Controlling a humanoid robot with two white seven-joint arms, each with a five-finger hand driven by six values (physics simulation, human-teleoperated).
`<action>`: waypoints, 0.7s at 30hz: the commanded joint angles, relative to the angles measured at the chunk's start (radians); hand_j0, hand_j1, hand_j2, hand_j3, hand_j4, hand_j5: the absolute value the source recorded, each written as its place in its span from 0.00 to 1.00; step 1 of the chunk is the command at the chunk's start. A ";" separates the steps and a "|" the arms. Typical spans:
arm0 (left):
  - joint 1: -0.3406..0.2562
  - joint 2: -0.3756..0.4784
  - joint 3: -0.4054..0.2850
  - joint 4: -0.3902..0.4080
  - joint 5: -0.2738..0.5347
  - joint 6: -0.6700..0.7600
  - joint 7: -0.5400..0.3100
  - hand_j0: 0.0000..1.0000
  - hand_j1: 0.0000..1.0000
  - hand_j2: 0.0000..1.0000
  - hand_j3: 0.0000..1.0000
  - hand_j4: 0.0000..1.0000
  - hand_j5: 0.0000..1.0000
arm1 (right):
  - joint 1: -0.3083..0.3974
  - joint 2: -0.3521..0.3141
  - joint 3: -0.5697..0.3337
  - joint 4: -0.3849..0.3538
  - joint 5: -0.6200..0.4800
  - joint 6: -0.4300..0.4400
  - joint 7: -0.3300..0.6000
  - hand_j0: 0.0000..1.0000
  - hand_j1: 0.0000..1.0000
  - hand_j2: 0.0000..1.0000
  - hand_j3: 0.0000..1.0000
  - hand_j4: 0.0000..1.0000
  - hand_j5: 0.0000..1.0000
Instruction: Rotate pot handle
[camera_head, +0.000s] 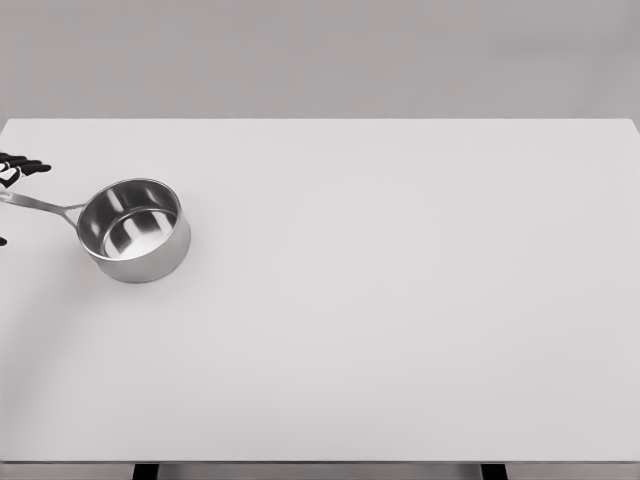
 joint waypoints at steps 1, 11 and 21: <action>0.000 0.003 0.000 -0.006 0.013 0.002 0.001 1.00 1.00 1.00 1.00 1.00 1.00 | 0.000 0.000 0.000 0.000 0.000 0.000 0.000 1.00 1.00 1.00 1.00 1.00 1.00; 0.040 0.017 -0.001 -0.293 0.177 0.002 0.004 1.00 1.00 1.00 1.00 1.00 1.00 | 0.000 0.000 0.000 0.000 0.000 0.000 0.000 1.00 1.00 1.00 1.00 1.00 1.00; 0.054 0.004 0.000 -0.426 0.226 0.002 -0.004 1.00 1.00 1.00 1.00 1.00 1.00 | 0.000 0.000 0.000 0.000 0.000 0.000 0.000 1.00 1.00 1.00 1.00 1.00 1.00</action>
